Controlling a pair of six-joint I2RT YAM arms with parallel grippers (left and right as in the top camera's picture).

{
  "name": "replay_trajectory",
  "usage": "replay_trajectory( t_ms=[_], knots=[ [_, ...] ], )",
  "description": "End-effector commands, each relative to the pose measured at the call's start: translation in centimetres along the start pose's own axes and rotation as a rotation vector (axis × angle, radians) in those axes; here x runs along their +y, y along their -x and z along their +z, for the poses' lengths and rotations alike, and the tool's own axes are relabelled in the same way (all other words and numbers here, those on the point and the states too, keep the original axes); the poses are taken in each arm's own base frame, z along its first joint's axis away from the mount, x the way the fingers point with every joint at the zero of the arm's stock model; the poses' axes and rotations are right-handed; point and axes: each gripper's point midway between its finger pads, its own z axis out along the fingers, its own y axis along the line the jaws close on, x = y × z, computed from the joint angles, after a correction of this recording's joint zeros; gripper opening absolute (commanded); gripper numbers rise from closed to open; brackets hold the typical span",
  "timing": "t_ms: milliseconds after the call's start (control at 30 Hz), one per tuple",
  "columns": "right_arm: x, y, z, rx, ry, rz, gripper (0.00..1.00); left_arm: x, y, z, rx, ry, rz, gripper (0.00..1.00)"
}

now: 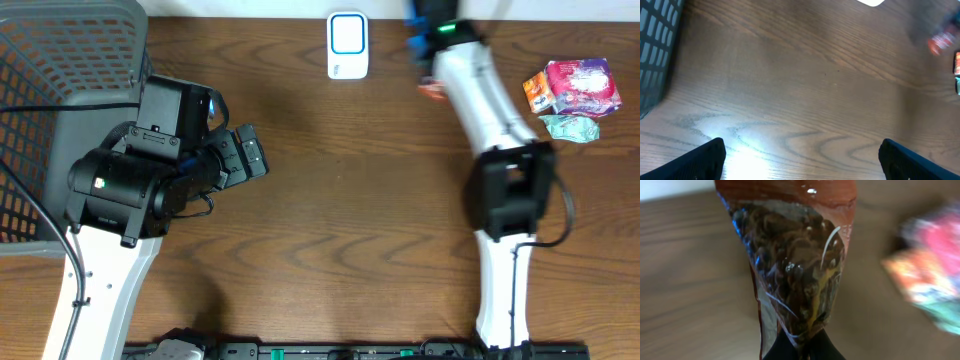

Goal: Scan the item barcode
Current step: 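Carry the brown-red wrapper right and drop it on the pile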

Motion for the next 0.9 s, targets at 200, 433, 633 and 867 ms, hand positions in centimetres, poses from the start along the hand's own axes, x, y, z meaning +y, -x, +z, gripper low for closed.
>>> replay_trajectory(
  t_ms=[200,433,633,867],
  knots=[
    [-19.5,-0.2,3.5,0.159,-0.216,0.169,0.01,0.0,0.2,-0.3,-0.013,-0.001,-0.002,0.98],
    [-24.6,-1.4,4.7,0.220,-0.227,0.212,0.19,0.0,0.2,-0.3,-0.013,-0.001,-0.002,0.98],
    [-24.9,-2.1,4.0,0.250,-0.227,0.236,0.87,0.0,0.2,-0.3,-0.013,-0.001,-0.002,0.98],
    [-25.5,-1.3,-2.5,0.229,-0.187,0.430,0.98,0.0,0.2,-0.3,-0.013,-0.001,-0.002,0.98]
  ],
)
